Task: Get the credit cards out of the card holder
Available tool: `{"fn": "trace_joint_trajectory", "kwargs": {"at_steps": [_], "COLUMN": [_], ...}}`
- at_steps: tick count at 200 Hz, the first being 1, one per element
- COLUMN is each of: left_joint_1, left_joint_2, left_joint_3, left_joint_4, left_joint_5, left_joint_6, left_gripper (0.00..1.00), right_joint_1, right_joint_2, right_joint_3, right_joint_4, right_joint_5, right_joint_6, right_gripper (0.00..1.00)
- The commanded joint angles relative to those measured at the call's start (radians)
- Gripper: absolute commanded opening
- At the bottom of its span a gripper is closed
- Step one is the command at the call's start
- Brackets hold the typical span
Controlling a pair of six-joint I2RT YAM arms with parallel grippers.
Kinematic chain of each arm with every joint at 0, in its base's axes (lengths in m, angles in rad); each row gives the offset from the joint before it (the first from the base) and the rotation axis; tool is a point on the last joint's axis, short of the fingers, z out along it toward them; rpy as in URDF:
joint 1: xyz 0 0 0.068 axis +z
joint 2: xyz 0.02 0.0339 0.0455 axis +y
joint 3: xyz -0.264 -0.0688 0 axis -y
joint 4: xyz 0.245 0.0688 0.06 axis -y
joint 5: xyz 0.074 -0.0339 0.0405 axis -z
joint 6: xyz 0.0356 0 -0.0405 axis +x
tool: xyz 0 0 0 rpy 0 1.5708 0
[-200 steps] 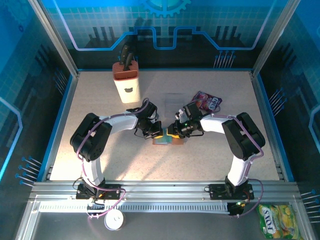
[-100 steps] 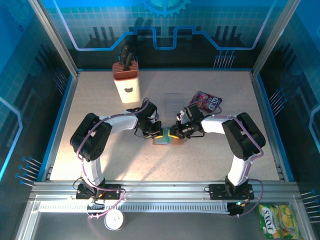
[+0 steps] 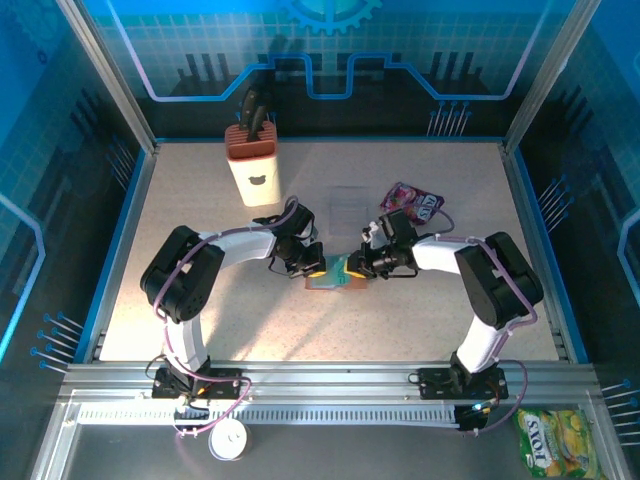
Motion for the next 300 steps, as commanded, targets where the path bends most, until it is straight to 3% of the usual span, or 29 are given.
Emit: {"fn": "trace_joint_trajectory", "kwargs": {"at_steps": [1,57,69,145,186,243,300], "left_joint_1": [0.002,-0.001,-0.001,0.011,0.037,0.093,0.134], "left_joint_2": [-0.003,-0.056,-0.063,-0.12,-0.159,-0.2,-0.217], "left_joint_3": [-0.02,0.016,0.037,0.116,0.089,0.061,0.031], "left_joint_4": [-0.007,0.014,-0.009,-0.071,-0.031,-0.033,-0.029], "left_joint_5": [-0.007,0.028,0.025,-0.006,-0.038,-0.043,-0.029], "left_joint_6": [0.003,-0.024,-0.015,0.005,-0.005,-0.005,-0.001], "left_gripper": [0.0,0.0,0.0,0.03,0.03,0.04,0.04], "right_joint_1": [-0.022,-0.03,-0.03,-0.03,-0.029,-0.024,-0.013], "right_joint_2": [-0.055,-0.122,-0.133,-0.117,-0.035,0.087,0.257], "right_joint_3": [-0.016,0.044,0.055,0.386,0.582,0.782,1.019], "right_joint_4": [-0.052,-0.182,-0.222,-0.631,-0.797,-0.884,-1.018], "right_joint_5": [0.016,0.03,0.041,0.267,0.455,0.506,0.537], "right_joint_6": [-0.039,-0.141,-0.183,-0.624,-0.883,-1.244,-1.488], "right_gripper": [0.12,0.11,0.06,0.0,0.0,0.0,0.0]}}
